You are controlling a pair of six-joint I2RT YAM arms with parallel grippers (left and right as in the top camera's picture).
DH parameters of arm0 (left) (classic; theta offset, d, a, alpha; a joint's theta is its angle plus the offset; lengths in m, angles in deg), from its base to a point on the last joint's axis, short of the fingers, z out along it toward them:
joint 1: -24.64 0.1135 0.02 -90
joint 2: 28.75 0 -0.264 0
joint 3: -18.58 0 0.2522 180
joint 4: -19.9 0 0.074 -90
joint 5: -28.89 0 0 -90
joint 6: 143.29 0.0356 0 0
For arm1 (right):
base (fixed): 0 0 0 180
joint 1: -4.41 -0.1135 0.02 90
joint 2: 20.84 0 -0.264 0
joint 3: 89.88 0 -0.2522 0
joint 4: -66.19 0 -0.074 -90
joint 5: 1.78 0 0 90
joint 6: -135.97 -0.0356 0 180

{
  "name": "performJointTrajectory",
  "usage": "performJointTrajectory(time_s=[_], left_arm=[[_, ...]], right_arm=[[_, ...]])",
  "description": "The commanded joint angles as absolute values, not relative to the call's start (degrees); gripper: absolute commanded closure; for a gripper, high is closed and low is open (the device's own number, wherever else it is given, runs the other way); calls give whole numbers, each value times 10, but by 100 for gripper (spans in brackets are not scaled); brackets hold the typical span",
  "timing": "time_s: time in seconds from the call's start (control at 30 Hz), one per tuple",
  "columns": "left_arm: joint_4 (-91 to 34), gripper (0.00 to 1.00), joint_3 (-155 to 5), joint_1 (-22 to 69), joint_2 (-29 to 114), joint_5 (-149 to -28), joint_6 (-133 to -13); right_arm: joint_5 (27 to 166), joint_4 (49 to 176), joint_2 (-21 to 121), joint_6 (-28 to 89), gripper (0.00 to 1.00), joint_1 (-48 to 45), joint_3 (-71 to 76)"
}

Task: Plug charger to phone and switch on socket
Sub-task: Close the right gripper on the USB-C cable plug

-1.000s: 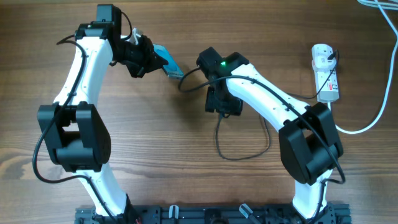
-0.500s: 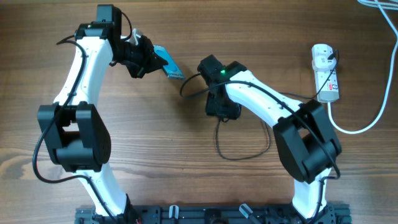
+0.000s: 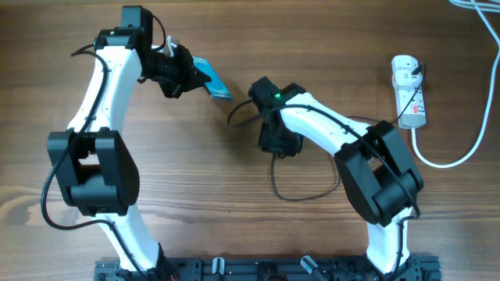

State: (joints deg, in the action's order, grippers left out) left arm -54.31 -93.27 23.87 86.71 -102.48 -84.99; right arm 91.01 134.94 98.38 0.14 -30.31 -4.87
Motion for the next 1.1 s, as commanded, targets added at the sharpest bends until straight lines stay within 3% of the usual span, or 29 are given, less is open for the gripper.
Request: performJointTrajectory(time_s=[0.0, 0.6, 1.07], left_arm=[[-543, 96, -935, 242, 846, -1032, -837], [-544, 96, -935, 242, 846, -1032, -837], [-544, 96, -935, 242, 846, -1032, -837]], right_arm=[[913, 1330, 998, -5, 63, -307, -30], [907, 1331, 998, -6, 82, -309, -28], [891, 1318, 998, -5, 82, -309, -28]])
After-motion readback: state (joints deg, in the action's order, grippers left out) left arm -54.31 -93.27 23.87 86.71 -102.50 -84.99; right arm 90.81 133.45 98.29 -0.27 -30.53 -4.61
